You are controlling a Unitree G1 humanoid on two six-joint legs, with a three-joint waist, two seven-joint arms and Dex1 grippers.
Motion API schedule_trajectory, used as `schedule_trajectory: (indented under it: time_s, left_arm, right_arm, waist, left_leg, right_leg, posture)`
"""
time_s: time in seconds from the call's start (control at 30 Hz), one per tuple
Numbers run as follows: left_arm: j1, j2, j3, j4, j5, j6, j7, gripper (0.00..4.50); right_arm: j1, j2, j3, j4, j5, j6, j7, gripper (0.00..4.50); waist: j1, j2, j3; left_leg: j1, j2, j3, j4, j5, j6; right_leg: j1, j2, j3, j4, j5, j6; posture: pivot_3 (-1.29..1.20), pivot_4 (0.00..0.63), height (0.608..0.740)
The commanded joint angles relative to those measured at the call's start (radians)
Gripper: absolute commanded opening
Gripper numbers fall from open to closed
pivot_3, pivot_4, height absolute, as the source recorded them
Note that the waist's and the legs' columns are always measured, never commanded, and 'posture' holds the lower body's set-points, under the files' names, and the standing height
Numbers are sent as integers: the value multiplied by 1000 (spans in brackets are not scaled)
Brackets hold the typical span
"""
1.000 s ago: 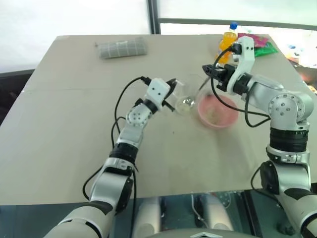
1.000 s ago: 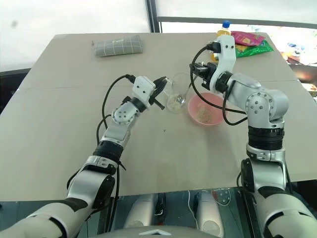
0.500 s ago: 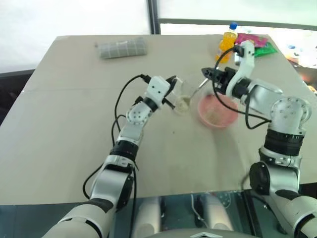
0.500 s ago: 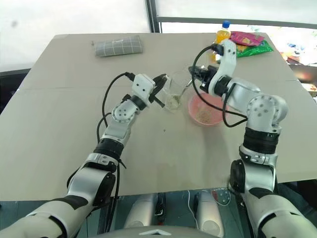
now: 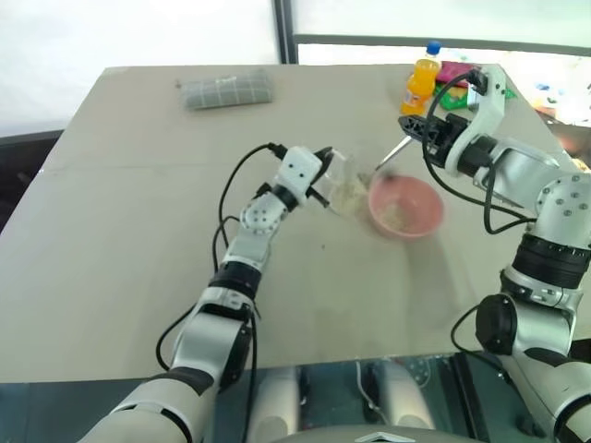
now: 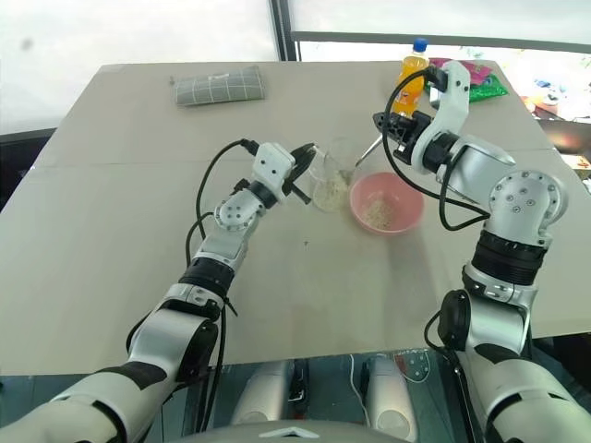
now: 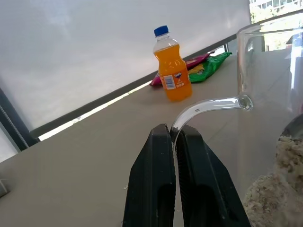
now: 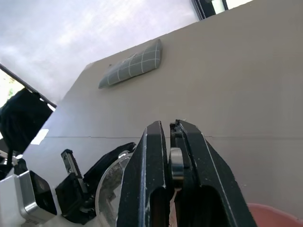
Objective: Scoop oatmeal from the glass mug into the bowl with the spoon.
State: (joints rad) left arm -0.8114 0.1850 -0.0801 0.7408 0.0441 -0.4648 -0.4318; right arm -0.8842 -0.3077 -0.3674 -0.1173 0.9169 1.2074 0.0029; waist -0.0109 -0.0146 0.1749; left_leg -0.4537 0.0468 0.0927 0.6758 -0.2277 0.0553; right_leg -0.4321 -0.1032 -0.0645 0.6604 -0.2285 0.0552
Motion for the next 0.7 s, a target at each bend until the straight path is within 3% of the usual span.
schedule_trajectory:
  time_s: [0.03,0.3,0.7]
  left_arm:
    - [-37,-6,13,-13,-15,-42,4,22]
    - [-40,-12,11,-10,-15,-50,-1,22]
    - [-48,-14,12,32,-17,-75,-16,22]
  right_arm:
    - [8,-21,10,-46,-18,-43,25,0]
    - [-2,13,-51,-3,16,-64,-21,0]
    - [26,123,-267,30,265,-60,-312,0]
  waist:
    - [0,0,0]
    - [0,0,0]
    - [0,0,0]
  left_leg:
    - [0,0,0,0,0,0]
    - [0,0,0,0,0,0]
    - [0,0,0,0,0,0]
  right_leg:
    - [0,0,0,0,0,0]
    - [0,0,0,0,0,0]
    - [0,0,0,0,0,0]
  posture:
    - [0,150,718]
    - [0,150,718]
    - [0,150,718]
